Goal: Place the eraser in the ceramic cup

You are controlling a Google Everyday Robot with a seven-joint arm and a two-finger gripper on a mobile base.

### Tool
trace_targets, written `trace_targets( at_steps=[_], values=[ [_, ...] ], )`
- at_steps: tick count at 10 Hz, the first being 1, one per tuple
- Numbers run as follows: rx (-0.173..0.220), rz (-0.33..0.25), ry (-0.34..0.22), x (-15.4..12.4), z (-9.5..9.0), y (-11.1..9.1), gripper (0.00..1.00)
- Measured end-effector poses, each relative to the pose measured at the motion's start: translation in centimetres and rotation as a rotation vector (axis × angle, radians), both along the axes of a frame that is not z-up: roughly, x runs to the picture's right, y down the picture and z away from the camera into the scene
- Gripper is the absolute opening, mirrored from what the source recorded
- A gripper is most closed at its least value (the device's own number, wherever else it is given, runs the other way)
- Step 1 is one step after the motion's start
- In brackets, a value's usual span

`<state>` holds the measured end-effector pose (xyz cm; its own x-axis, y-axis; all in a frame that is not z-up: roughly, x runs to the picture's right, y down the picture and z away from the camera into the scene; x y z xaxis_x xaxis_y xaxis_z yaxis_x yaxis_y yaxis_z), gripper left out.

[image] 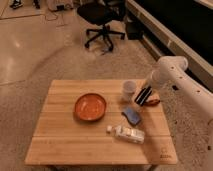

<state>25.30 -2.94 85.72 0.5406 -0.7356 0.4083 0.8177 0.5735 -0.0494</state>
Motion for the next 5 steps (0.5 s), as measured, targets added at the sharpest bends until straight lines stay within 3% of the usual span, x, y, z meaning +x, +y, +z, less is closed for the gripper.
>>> trace_targets(
  at_steps=[2,5],
  values=[
    [0.055,-0.021,0.014,0.5,-0.1,-3.1,0.10],
    [0.099,-0.041,0.029,1.3,-0.5,-5.5,0.10]
  ],
)
